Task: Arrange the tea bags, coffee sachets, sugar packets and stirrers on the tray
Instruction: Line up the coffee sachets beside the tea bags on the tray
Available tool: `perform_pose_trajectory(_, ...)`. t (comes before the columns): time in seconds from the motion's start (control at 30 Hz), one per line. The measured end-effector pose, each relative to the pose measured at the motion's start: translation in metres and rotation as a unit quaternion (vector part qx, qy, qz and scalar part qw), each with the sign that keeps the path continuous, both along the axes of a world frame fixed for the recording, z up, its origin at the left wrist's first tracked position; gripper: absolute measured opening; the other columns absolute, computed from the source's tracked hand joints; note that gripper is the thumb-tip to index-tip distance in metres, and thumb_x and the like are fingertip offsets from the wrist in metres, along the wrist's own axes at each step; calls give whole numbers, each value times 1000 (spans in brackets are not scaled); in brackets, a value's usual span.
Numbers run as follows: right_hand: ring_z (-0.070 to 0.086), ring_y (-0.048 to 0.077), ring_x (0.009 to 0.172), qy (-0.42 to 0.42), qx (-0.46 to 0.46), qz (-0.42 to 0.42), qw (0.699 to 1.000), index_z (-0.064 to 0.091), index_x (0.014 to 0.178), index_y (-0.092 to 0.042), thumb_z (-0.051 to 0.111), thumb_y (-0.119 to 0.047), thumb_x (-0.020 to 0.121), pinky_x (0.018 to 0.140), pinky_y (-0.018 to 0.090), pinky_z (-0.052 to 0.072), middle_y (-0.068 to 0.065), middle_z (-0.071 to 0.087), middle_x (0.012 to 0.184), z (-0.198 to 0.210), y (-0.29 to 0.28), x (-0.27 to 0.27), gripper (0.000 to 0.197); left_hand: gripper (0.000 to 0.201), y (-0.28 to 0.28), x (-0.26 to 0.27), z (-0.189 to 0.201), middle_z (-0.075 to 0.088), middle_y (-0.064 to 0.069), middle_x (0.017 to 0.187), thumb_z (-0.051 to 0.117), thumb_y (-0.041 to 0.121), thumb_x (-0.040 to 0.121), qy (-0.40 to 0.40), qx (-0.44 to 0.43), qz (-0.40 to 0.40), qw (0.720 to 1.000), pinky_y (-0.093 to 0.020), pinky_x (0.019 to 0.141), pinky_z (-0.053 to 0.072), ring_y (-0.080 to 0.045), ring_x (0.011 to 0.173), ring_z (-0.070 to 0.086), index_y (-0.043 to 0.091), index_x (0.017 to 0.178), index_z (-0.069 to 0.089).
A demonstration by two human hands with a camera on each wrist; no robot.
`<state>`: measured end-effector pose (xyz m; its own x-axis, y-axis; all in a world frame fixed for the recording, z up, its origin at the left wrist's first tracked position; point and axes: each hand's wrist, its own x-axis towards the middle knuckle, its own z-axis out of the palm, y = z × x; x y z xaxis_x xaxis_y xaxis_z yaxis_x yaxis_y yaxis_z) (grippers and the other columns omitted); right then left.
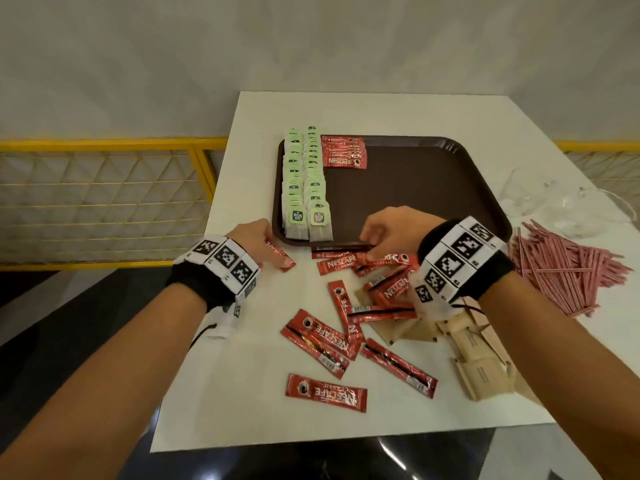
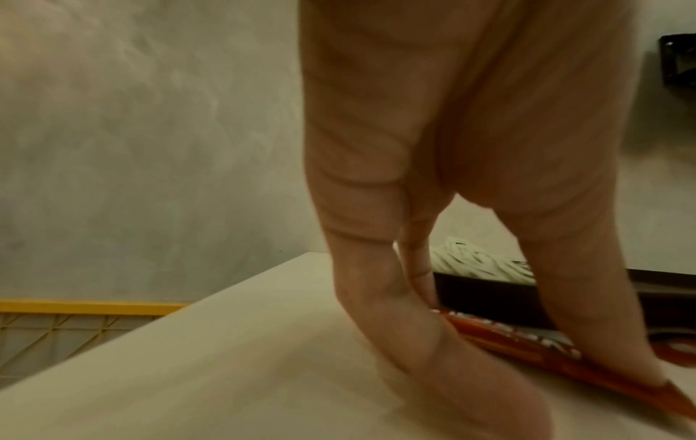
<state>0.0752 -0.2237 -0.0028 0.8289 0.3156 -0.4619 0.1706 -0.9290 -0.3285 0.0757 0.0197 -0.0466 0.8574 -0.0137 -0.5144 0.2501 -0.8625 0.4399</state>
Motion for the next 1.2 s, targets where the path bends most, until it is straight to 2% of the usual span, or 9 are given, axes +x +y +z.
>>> perform_pose_trajectory(0.17, 55, 22, 112, -32, -103, 6, 994, 55, 127, -14, 68, -29, 84, 93, 31, 45, 5, 57, 125, -15, -5, -22, 48, 59, -22, -22, 4, 60, -5, 82, 73, 33, 79, 48, -58, -16, 997, -39, 89, 53, -22, 80, 62, 7, 125, 47)
perform_pose_trajectory(0.33, 54, 22, 115, -47, -67, 59, 995, 54, 130, -15, 57, -19, 91, 94, 28, 43, 6, 57, 127, -15, 9, -37, 40, 71, -47, -45, 12, 59, -4, 95, 66, 27, 86, 100, -133, -67, 984, -29, 82, 53, -15, 83, 61, 13, 145, 29)
perform_pose_trajectory(0.43, 50, 23, 118, -64, -61, 54, 995, 49, 133, -15, 61, -22, 89, 94, 27, 41, 8, 50, 130, -12, -2, -41, 47, 86, -48, -51, 20, 55, -3, 112, 73, 36, 77, 22, -53, -150, 987, -28, 87, 47, -13, 95, 55, 18, 146, 25)
perform_pose_trajectory(0.5, 46, 24, 120, -46, -76, 45, 995, 45, 136, -15, 68, -28, 84, 97, 30, 39, 8, 44, 131, -13, -10, -42, 58, 101, -47, -54, 21, 35, -4, 140, 77, 46, 69, -6, 36, -211, 977, -34, 106, 35, -18, 124, 39, 23, 148, 19)
perform_pose_trajectory(0.57, 46, 26, 120, -24, -84, 45, 995, 43, 137, -16, 73, -36, 78, 99, 33, 41, 9, 42, 129, -18, -11, -44, 69, 113, -51, -58, 16, 13, 0, 152, 80, 49, 63, 6, 84, -241, 967, -40, 116, 20, -20, 140, 15, 26, 150, 11)
perform_pose_trajectory(0.73, 48, 23, 119, -5, 17, 49, 999, 44, 137, -17, 75, -32, 76, 90, 23, 35, 6, 47, 128, -19, -4, -49, 70, 131, -63, -56, 1, -5, 2, 157, 82, 56, 55, 11, 145, -256, 956, -48, 117, 14, -24, 144, 1, 26, 150, -4)
perform_pose_trajectory(0.87, 31, 26, 131, 0, -12, 54, 998, 23, 147, -22, 82, -44, 64, 108, 42, 33, 5, 30, 141, -21, -6, -47, 105, 137, -70, -59, -1, -3, -2, 156, 81, 59, 52, 14, 190, -252, 949, -51, 115, 17, -28, 144, 0, 21, 149, -9)
perform_pose_trajectory(1.03, 17, 27, 139, 1, -59, 103, 993, 4, 150, -26, 80, -59, 55, 111, 54, 26, 4, 18, 149, -31, 7, -52, 125, 133, -72, -56, 0, 8, -6, 155, 83, 47, 58, 12, 149, -216, 965, -45, 114, 25, -25, 141, 17, 18, 149, -9)
perform_pose_trajectory(1.2, 14, 29, 139, -25, -90, 110, 989, 0, 150, -22, 73, -70, 53, 109, 53, 28, 9, 17, 150, -37, 16, -55, 130, 126, -51, -49, 18, 18, -2, 150, 86, 42, 56, 12, 107, -180, 978, -42, 113, 27, -22, 137, 24, 30, 149, 2)
